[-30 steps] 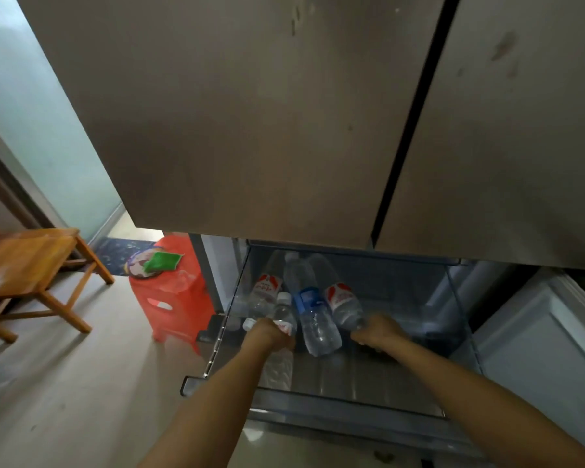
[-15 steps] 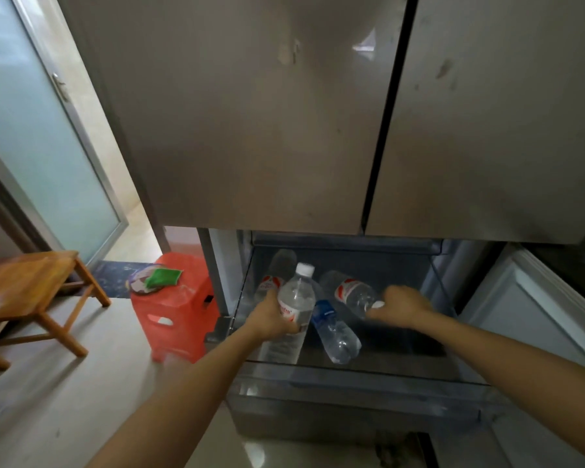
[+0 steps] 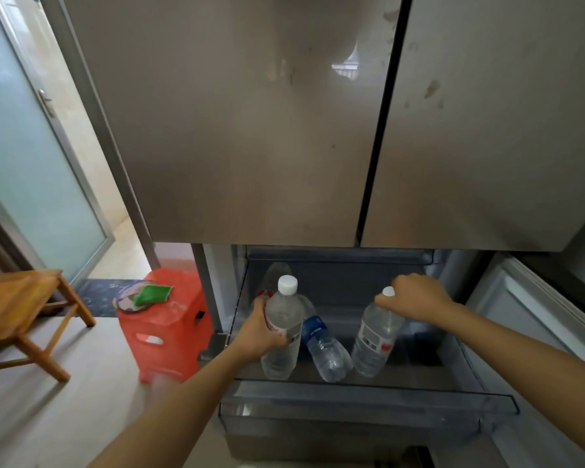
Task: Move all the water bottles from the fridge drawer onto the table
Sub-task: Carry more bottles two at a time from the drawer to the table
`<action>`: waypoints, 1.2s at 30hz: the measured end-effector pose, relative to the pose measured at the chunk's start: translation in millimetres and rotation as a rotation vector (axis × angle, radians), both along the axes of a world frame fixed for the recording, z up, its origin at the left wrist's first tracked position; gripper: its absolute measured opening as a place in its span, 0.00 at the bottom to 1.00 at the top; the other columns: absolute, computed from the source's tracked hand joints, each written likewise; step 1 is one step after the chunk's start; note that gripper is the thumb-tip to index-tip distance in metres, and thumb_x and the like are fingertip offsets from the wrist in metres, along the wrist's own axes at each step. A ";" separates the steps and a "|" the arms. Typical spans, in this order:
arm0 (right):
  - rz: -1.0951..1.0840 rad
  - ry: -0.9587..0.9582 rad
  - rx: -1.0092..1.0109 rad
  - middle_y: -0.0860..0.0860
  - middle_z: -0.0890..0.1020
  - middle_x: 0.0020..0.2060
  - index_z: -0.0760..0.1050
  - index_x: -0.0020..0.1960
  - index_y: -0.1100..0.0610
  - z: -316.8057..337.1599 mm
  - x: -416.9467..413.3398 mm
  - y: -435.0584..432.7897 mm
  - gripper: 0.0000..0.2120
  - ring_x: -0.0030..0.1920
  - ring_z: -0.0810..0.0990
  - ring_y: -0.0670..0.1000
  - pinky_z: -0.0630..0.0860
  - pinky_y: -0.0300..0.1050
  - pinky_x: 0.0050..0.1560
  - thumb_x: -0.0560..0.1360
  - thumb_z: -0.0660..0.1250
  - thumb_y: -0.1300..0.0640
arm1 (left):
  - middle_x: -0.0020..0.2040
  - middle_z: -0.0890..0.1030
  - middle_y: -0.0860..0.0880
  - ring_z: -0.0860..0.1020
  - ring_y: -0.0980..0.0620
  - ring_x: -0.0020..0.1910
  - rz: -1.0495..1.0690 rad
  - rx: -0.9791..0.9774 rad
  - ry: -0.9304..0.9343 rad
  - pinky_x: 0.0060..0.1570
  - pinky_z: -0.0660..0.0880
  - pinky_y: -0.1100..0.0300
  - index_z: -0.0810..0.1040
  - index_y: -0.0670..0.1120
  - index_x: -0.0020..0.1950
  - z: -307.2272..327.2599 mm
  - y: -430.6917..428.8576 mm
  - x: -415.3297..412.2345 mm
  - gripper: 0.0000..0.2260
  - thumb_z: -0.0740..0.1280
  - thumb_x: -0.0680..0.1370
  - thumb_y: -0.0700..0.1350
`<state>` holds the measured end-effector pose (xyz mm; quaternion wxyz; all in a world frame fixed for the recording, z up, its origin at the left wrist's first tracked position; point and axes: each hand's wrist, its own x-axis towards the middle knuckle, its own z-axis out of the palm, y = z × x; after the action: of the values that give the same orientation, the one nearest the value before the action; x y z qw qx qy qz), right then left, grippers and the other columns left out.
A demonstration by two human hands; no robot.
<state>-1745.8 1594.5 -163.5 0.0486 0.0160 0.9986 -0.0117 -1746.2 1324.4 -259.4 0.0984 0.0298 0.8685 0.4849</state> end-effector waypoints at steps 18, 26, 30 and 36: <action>-0.179 0.070 -0.276 0.53 0.75 0.42 0.63 0.53 0.56 -27.6 5.7 2.1 0.16 0.43 0.76 0.56 0.71 0.46 0.40 0.76 0.54 0.44 | 0.51 0.76 0.53 0.75 0.54 0.53 0.169 0.159 0.225 0.54 0.73 0.58 0.73 0.54 0.54 18.7 -3.6 24.5 0.23 0.67 0.62 0.60; -0.090 0.063 -0.218 0.55 0.78 0.47 0.59 0.57 0.57 -29.4 11.7 -14.3 0.18 0.44 0.77 0.56 0.69 0.46 0.39 0.77 0.53 0.43 | 0.64 0.72 0.47 0.72 0.47 0.62 0.168 -0.291 0.278 0.59 0.72 0.55 0.64 0.47 0.71 42.5 -9.4 22.2 0.31 0.73 0.70 0.43; -0.065 -0.031 -0.193 0.53 0.76 0.45 0.60 0.57 0.56 -21.5 11.0 -4.6 0.20 0.43 0.75 0.54 0.70 0.46 0.39 0.76 0.56 0.42 | 0.58 0.75 0.46 0.74 0.49 0.55 0.071 -0.501 0.318 0.49 0.69 0.61 0.71 0.47 0.63 61.5 -1.3 15.8 0.20 0.69 0.72 0.47; -0.097 -0.115 -0.384 0.53 0.75 0.43 0.59 0.50 0.54 -22.6 15.2 3.6 0.13 0.45 0.77 0.55 0.71 0.48 0.43 0.76 0.58 0.47 | 0.55 0.73 0.47 0.75 0.49 0.53 -0.015 -0.542 0.281 0.54 0.73 0.59 0.73 0.45 0.57 72.4 11.9 15.2 0.14 0.68 0.74 0.47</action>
<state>-1730.6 1598.1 -186.1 0.1068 0.0551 0.9717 -0.2033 -1731.1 1336.3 -187.0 -0.0146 0.0757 0.9711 0.2257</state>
